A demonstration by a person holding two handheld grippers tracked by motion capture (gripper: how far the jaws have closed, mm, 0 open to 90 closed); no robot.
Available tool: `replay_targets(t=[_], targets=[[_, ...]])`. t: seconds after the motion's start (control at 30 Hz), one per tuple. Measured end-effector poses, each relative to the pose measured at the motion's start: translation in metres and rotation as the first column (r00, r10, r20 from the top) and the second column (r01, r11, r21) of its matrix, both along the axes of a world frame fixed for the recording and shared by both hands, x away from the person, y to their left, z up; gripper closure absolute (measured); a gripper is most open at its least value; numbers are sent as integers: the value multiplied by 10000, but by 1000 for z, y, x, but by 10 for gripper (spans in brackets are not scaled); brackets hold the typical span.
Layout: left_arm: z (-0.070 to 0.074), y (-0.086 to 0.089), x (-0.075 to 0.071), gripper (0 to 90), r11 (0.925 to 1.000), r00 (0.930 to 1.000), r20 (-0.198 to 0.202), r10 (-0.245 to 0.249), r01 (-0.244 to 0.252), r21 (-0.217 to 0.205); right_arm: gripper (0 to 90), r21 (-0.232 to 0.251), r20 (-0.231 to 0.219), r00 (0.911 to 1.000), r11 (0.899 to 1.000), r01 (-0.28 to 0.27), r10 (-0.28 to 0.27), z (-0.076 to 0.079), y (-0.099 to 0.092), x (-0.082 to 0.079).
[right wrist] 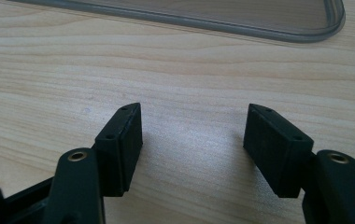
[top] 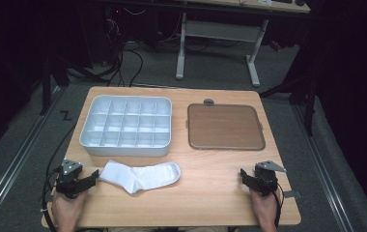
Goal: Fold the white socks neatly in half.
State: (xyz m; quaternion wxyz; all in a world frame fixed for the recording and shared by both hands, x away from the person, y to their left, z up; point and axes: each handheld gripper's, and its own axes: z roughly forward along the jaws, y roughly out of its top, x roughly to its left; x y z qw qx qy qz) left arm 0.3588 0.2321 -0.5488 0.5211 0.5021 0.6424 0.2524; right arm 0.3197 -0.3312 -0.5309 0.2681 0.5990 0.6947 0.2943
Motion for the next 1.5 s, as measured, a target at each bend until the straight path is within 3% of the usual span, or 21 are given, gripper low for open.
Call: replay_targets(t=[0.3, 0.4, 0.43, 0.73, 0.93, 1.1, 1.17, 1.5], targets=[[1, 3, 0, 319, 9996, 10000, -45, -61, 60, -277, 380, 17, 0, 10000, 10000, -12, 12, 0, 0, 0], [1, 1, 0, 319, 9998, 10000, -28, -41, 41, -212, 380, 18, 0, 10000, 10000, -10, 10, 0, 0, 0], [-1, -2, 0, 317, 9998, 10000, -1, -71, 71, 184, 380, 28, 8, 10000, 10000, -17, 17, 0, 0, 0], [-1, -2, -1, 307, 9999, 10000, -23, -69, 69, 144, 387, 31, 23, 10000, 10000, -56, 56, 0, 0, 0], [1, 1, -1, 304, 9998, 10000, -44, -54, 53, -202, 407, -4, 29, 9999, 9999, -130, 130, 0, 0, 0], [2, 2, -2, 326, 9992, 10000, -47, -17, 15, -403, 483, -16, 83, 9996, 9997, -256, 256, 0, 3, 0], [4, 3, -3, 331, 9975, 9999, -97, -131, 124, -700, 498, -6, 115, 9994, 9994, -335, 335, 0, 6, 1], [13, -1, -4, 343, 9948, 9993, 43, -368, 371, -953, 550, 183, -28, 9966, 9964, -826, 826, 2, 22, 2]])
